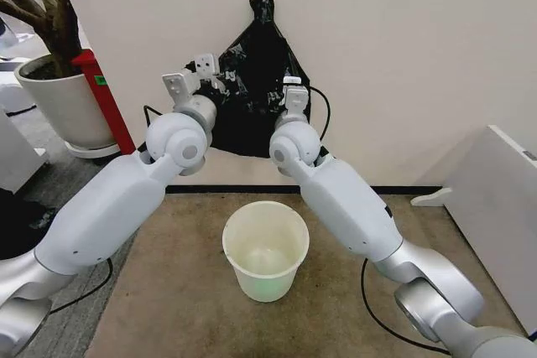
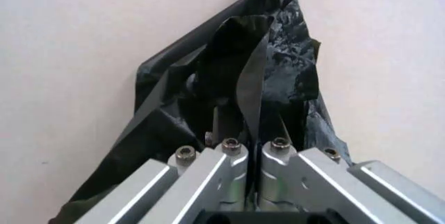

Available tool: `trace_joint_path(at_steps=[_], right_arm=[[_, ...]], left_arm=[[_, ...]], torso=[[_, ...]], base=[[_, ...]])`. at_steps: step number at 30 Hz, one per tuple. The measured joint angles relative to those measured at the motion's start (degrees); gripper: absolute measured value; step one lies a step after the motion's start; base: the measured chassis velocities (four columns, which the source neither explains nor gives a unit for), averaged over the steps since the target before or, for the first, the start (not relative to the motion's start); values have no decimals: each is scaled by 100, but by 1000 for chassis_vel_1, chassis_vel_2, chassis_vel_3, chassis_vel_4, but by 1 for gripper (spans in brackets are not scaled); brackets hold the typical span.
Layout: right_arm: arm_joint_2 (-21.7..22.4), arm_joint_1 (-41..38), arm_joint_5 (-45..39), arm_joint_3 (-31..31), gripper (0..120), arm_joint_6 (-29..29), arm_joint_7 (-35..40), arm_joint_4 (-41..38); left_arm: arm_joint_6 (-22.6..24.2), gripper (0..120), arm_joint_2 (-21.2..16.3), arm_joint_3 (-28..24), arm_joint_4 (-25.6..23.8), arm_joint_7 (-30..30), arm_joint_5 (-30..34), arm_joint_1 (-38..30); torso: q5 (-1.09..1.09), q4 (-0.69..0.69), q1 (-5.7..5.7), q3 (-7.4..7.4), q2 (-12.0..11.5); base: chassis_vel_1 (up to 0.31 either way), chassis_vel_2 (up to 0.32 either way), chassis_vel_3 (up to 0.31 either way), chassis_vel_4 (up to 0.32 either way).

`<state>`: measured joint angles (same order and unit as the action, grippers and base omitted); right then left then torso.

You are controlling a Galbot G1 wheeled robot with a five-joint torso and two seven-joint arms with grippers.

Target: Place the garbage bag over the trash bin.

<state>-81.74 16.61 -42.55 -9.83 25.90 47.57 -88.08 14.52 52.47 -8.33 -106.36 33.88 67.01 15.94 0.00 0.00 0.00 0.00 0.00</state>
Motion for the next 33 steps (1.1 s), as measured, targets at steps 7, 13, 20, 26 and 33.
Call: trace_joint_path(at_steps=[7, 13, 20, 26, 33], right_arm=[[140, 11, -20, 100, 9, -110, 0, -144], [317, 84, -75, 215, 0, -222, -51, -246], [503, 99, -318, 319, 0, -339, -129, -393], [773, 54, -828, 370, 0, -487, -437, -796], [1205, 664, -1214, 274, 0, -475, -539, -1296]], left_arm=[[-92, 0, -215, 189, -116, -76, 0, 277], [-154, 0, -381, 349, -241, -98, 5, 499], [-173, 0, -473, 453, -330, -103, 39, 580], [-178, 0, -546, 525, -389, -105, 121, 605], [-156, 0, -711, 633, -687, -38, 227, 1218]], torso=[[-1, 1, 0, 0, 0], [0, 0, 0, 0, 0], [0, 0, 0, 0, 0], [1, 0, 0, 0, 0], [-2, 0, 0, -1, 0]], base=[[0, 0, 0, 0], [0, 0, 0, 0], [0, 0, 0, 0], [0, 0, 0, 0], [0, 0, 0, 0]])
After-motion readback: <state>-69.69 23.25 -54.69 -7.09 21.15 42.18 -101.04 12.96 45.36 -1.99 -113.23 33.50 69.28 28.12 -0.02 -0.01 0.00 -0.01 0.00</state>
